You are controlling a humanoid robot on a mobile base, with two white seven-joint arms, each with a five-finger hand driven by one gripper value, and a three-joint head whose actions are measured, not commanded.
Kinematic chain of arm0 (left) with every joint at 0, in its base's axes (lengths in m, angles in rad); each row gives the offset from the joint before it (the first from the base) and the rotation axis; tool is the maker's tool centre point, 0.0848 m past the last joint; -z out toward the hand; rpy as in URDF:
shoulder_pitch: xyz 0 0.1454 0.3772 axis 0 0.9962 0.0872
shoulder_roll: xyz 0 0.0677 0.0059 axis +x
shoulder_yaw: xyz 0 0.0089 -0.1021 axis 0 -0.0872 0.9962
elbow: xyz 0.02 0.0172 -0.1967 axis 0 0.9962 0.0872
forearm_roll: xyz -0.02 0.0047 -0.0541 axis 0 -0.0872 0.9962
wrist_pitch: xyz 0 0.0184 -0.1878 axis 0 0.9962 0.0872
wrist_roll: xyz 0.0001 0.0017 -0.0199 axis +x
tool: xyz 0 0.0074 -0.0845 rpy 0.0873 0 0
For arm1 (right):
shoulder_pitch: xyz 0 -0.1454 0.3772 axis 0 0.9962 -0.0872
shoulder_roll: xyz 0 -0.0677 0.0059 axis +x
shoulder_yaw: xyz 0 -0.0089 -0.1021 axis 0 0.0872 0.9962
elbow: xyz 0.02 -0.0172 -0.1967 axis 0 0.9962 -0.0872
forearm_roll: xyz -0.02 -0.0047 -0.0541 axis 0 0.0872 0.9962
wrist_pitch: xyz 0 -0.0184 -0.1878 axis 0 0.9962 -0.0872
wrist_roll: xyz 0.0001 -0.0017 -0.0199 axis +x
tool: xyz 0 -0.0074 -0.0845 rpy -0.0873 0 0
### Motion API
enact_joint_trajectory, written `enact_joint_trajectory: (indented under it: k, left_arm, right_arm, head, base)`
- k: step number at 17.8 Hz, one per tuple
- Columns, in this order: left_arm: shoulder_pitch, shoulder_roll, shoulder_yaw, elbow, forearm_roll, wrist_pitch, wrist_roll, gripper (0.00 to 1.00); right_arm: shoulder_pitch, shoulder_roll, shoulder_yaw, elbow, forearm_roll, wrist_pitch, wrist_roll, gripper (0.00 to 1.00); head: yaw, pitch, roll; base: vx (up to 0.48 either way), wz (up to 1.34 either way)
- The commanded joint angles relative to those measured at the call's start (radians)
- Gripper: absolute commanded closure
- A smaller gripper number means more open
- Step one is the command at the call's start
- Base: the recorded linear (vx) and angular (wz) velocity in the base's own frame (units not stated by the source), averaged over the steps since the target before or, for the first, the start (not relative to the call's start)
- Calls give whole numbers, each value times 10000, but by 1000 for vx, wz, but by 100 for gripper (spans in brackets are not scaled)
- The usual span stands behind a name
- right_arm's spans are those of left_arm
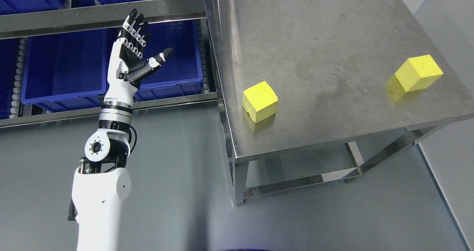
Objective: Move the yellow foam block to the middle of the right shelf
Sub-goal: 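Swing the raised left hand down toward the nearer yellow foam cube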
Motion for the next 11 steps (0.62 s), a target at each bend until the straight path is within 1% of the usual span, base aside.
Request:
enact_joint_trajectory:
  k: [1, 3, 4, 6, 8, 10, 11]
  left_arm:
    - [10, 175, -54, 7, 0, 29, -4, 0]
    - [11, 175, -54, 7, 0, 14, -187, 0]
    - [-5, 175, -85, 7, 0, -1, -644, 0]
    - [-51, 175, -70, -8, -15, -17, -2220, 0]
    - [-295, 212, -115, 7, -122, -2, -3206, 0]
    - [-1135, 1160, -313, 22, -763, 74, -3805, 1]
    - [-1550, 1470, -801, 37, -1116, 90, -4173, 1]
  right_arm:
    - [230, -175, -123, -175, 31, -7, 4, 0]
    - [245, -175, -123, -175, 31, -7, 4, 0]
    - [245, -175, -123, -175, 31, -7, 4, 0]
    - [245, -175, -123, -175, 31, -7, 4, 0]
    - [245, -175, -123, -175, 31, -7, 4, 0]
    - [245, -175, -123, -175, 31, -7, 4, 0]
    - [245, -175, -123, -175, 31, -7, 4, 0]
  head:
    - [0, 0, 0]
    - [0, 0, 0]
    - [0, 0, 0]
    - [0, 0, 0]
    - [0, 0, 0]
    - [0, 0, 0]
    - [0, 0, 0]
  base:
    - [0, 0]
    - [0, 0]
    - [0, 0]
    - [0, 0]
    - [0, 0]
    - [0, 0]
    - [0, 0]
